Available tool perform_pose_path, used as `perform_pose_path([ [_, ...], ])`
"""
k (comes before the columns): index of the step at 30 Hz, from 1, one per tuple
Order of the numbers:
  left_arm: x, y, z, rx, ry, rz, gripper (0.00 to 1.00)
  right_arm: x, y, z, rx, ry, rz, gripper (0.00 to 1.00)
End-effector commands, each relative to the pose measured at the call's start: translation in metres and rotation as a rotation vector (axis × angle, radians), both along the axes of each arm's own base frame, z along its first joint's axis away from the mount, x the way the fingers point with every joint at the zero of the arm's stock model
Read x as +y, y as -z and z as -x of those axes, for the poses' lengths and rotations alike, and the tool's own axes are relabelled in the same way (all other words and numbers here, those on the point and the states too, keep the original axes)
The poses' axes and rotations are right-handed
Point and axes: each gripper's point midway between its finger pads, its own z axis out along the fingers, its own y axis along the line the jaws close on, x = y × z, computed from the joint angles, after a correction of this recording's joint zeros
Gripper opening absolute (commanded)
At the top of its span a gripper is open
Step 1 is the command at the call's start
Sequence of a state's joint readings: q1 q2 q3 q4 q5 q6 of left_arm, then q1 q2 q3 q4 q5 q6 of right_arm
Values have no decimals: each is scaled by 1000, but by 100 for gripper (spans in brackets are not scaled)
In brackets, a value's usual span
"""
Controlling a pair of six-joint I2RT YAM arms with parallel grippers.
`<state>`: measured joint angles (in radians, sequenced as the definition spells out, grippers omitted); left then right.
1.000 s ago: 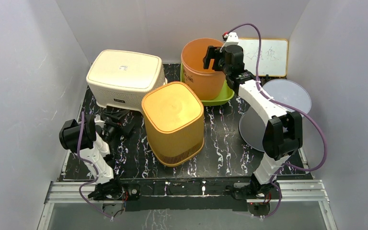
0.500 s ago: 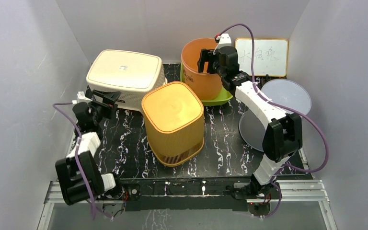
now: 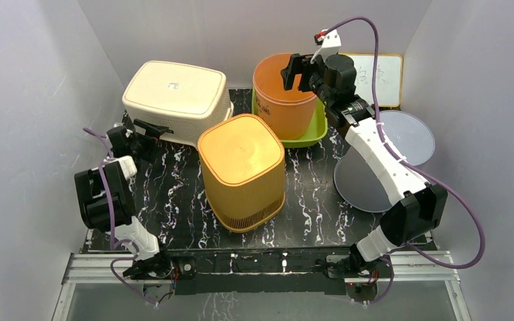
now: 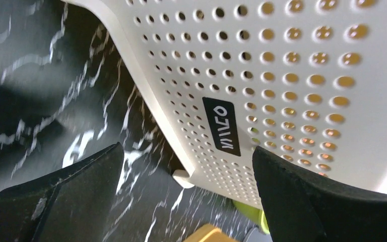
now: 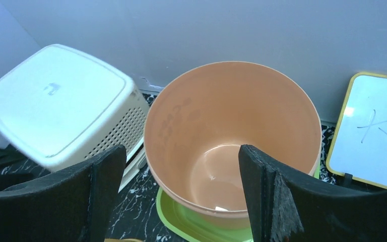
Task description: Turn the large container upside down
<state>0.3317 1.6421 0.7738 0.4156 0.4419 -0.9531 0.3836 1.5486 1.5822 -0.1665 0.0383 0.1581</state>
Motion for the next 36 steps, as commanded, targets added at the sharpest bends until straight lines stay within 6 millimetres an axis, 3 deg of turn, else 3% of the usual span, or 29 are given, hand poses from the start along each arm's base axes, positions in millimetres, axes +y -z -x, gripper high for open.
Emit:
perform_pose_path([
  [1, 28, -36, -49, -122, -65, -58, 98, 10, -23, 20, -49, -56, -9, 81],
  [6, 46, -38, -91, -148, -82, -73, 98, 22, -9, 24, -18, -91, -13, 81],
  [11, 53, -41, -101, -116, -37, -163, 98, 33, 2, 32, 14, -107, 6, 81],
  [18, 47, -51, -67, -48, 49, -283, 98, 44, 28, 51, 78, -57, 71, 80],
  [21, 44, -62, -49, -31, 74, -327, 98, 38, 38, 61, 107, -1, 84, 80],
  [26, 39, -103, -21, -53, 116, -417, 98, -2, 60, 76, 151, 187, 96, 81],
  [31, 24, -139, 4, -87, 173, -441, 98, -30, 75, 99, 209, 285, 83, 82],
  [36, 15, -161, 18, -121, 190, -443, 98, -39, 76, 125, 233, 265, 62, 81],
])
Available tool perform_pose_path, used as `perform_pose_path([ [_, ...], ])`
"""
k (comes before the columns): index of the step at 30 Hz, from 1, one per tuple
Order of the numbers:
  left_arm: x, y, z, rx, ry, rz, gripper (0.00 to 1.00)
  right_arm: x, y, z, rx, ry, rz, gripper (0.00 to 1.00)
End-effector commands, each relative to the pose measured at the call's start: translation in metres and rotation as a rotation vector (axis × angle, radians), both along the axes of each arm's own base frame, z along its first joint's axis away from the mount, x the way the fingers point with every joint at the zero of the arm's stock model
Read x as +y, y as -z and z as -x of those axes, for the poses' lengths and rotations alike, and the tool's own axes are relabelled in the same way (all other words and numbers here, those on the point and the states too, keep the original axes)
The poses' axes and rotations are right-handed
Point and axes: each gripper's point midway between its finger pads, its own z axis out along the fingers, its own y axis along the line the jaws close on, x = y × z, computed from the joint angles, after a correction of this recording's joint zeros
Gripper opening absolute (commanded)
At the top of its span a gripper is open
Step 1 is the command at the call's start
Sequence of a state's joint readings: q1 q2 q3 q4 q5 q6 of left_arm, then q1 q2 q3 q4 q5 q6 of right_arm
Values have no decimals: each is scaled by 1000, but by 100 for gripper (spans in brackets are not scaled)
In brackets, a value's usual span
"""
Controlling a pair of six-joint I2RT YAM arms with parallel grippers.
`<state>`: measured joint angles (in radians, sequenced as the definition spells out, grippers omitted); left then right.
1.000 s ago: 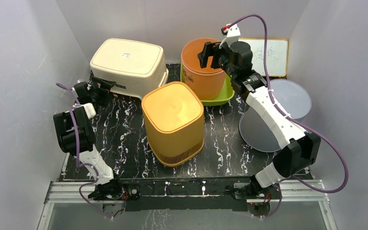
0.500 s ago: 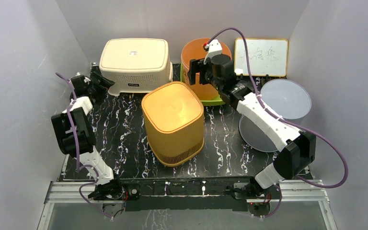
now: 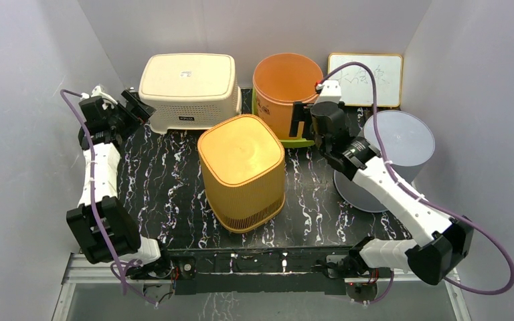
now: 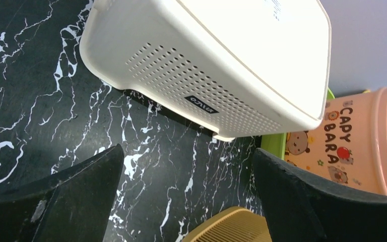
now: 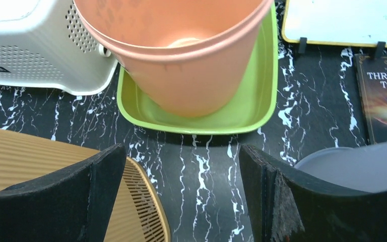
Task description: Turn the large container upside down
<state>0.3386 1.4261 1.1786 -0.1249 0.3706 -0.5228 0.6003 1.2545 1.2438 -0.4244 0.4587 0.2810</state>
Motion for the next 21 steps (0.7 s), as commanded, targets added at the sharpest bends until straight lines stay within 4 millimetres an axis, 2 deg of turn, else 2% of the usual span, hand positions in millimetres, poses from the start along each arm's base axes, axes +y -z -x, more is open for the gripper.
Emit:
perform_pose_path([
  [1, -13, -23, 17, -1, 59, -7, 98, -14, -10, 22, -6, 40, -39, 81],
  [4, -19, -43, 15, -40, 95, -2, 98, -11, 5, 40, 46, 3, -28, 81],
  [7, -22, -73, 13, -91, 125, -29, 98, -8, 29, 57, 97, -33, -30, 81],
  [10, -19, -90, 10, -115, 136, -64, 98, -3, 53, 70, 146, -73, -47, 80],
  [16, -16, -100, 5, -100, 151, -89, 98, 10, 102, 83, 248, -122, -26, 80],
  [21, -20, -116, 5, -134, 164, -99, 98, 44, 132, 76, 276, -201, -25, 80],
])
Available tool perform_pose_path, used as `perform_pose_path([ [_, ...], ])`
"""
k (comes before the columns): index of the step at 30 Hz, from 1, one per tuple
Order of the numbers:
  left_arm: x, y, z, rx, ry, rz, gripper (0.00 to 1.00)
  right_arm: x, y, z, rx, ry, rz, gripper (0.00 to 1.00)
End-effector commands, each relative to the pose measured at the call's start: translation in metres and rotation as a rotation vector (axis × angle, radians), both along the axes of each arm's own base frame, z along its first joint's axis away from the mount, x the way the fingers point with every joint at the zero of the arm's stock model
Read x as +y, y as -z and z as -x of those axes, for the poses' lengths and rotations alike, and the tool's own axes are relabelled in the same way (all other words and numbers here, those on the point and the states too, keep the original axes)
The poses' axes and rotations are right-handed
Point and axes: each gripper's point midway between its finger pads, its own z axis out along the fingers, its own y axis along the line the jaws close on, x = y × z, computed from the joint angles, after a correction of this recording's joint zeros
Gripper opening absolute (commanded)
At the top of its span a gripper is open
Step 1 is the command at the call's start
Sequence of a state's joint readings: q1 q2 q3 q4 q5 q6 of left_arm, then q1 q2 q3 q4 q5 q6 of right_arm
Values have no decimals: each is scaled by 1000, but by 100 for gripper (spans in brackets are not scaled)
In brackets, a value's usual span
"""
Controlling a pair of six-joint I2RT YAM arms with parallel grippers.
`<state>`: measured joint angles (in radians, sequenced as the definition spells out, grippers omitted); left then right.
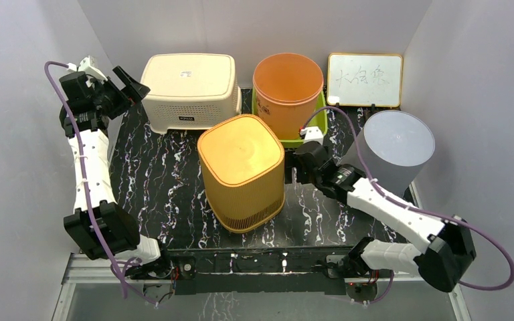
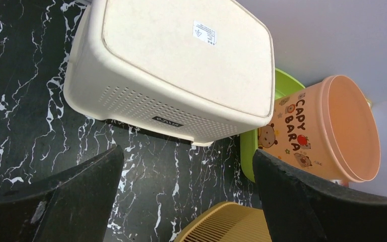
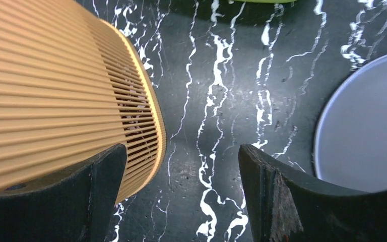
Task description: Turn the large container upside down
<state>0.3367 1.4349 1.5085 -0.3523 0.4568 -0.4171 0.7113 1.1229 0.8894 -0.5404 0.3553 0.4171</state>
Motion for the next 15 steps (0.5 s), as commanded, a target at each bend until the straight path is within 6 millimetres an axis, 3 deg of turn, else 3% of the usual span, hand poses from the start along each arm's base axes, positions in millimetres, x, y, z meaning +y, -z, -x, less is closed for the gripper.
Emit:
perform_pose_path([
  [1, -11, -22, 5, -32, 52, -9, 98, 46, 3, -15, -38, -77, -87, 80],
  [6, -20, -61, 14, -111, 80, -26, 98, 106, 19, -17, -17, -195, -125, 80],
  [15, -49, -132, 51, -284, 156, -7, 98, 238, -1, -20, -70, -395, -258, 80],
])
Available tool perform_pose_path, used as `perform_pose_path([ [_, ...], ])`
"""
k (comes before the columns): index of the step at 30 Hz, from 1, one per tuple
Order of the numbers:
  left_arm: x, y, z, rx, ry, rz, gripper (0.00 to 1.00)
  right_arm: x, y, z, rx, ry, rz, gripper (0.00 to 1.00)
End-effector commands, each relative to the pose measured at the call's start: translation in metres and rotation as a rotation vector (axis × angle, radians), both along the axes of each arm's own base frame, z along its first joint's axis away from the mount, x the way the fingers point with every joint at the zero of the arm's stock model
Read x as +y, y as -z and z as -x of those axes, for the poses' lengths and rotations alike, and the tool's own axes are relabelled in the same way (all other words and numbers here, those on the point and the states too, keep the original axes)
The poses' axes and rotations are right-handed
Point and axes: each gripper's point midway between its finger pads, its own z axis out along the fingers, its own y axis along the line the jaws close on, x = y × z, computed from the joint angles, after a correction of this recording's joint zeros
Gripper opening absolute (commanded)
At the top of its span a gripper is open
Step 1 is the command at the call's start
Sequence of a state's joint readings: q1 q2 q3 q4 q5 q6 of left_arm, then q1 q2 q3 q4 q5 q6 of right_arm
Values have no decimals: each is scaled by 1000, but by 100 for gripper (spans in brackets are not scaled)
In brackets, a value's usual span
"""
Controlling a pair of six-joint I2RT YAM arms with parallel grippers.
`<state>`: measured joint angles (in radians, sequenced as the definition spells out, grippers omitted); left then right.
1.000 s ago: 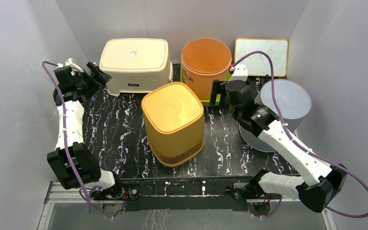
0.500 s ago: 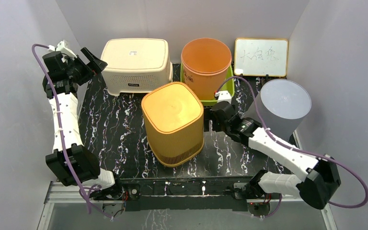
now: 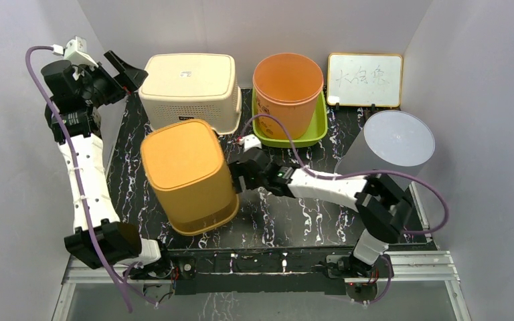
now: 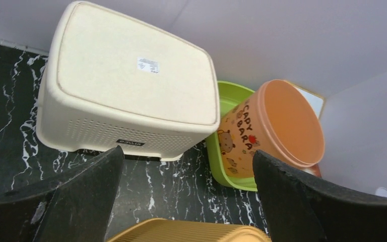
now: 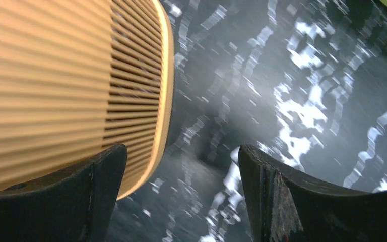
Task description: Turn the large container upside down
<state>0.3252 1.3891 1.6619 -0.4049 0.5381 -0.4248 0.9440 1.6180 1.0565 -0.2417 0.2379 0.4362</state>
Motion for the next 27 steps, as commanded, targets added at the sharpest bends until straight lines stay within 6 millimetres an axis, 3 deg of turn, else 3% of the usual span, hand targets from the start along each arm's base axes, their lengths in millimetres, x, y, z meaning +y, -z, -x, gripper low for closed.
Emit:
perform_pose_path([
  [1, -29, -62, 36, -149, 86, 21, 99, 91, -69, -19, -131, -93, -251, 80],
  [5, -36, -74, 48, -180, 103, 19, 98, 142, -65, -19, -122, -161, -287, 80],
  [9, -34, -70, 53, -168, 92, -3, 98, 178, -66, -14, -105, -205, -336, 80],
  [18, -36, -57, 57, -151, 94, -3, 98, 250, -60, 32, -70, -381, -398, 80],
  [23, -36, -55, 58, -151, 97, -9, 98, 259, -64, 35, -91, -403, -412, 80],
  [27, -37, -54, 59, -145, 102, -16, 98, 239, -69, 18, -165, -338, -339, 82],
])
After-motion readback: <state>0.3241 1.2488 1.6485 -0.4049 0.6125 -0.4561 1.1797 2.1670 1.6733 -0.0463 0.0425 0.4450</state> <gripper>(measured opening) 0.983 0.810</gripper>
